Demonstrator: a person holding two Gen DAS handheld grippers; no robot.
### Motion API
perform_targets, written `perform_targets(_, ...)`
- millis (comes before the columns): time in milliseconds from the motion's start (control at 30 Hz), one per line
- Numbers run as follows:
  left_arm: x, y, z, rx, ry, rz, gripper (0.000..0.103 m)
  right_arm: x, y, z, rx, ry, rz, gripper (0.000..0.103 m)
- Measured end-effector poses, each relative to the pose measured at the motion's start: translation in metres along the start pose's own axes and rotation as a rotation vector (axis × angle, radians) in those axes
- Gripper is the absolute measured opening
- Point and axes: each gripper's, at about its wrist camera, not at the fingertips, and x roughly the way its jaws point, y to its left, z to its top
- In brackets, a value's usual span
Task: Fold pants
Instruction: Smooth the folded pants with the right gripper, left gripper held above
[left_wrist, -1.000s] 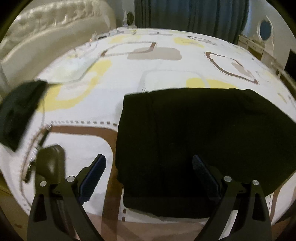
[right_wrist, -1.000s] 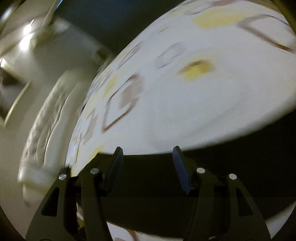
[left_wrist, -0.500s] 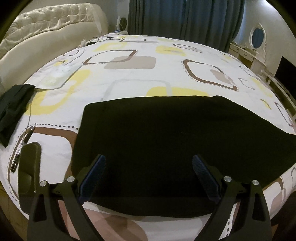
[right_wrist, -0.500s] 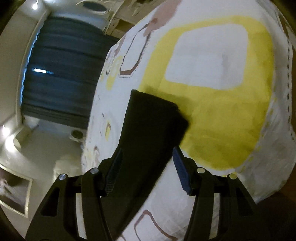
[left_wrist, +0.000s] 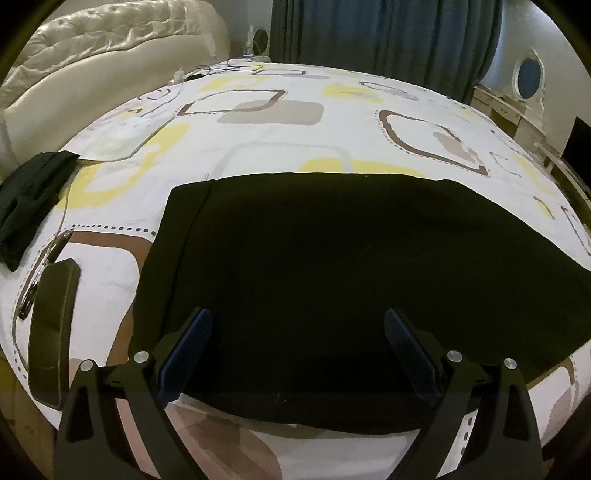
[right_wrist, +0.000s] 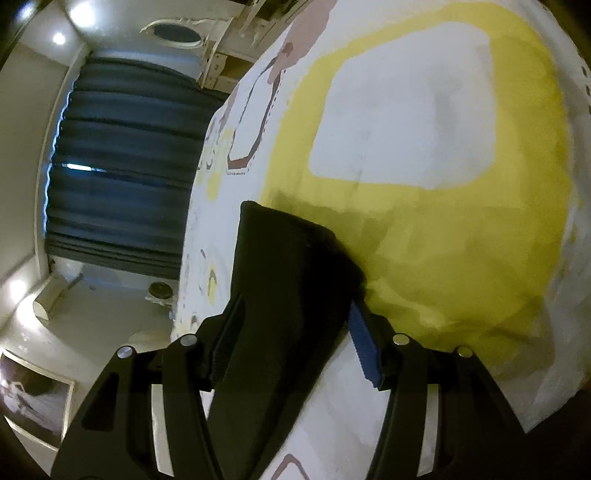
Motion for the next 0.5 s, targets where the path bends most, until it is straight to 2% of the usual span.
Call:
perform_targets(67,0.001,0.0,0.0,-0.012,-0.002,0.003,0.094,0.002,0.003,-0.001,-0.027,-0.003,-0.019,0.055)
perform_targets(100,0.001,0.001,-0.001,-0.023,-0.004,0.002,0.094,0.003,0.005,-0.001,-0.042,-0.004,-0.031,0.052)
perform_targets(167,0.002,0.002,-0.001,-0.033,-0.002,0.001,0.094,0.004,0.006,-0.001,-0.069,-0.006,-0.058,0.038)
perform_targets(200,0.003,0.003,-0.002,-0.04,0.002,-0.002,0.094,0.004,0.003,-0.002,-0.065,-0.006,-0.055,0.021)
perform_targets(233,0.004,0.004,-0.002,-0.043,0.003,-0.004,0.094,0.005,-0.002,-0.001,-0.052,0.001,-0.043,0.016)
perform_targets(333,0.004,0.007,-0.004,-0.06,0.005,-0.018,0.094,0.003,-0.009,-0.001,-0.033,0.005,-0.006,0.013)
perform_targets(500,0.007,0.011,-0.006,-0.082,0.015,-0.04,0.094,-0.007,0.008,-0.005,-0.083,-0.016,0.031,0.012)
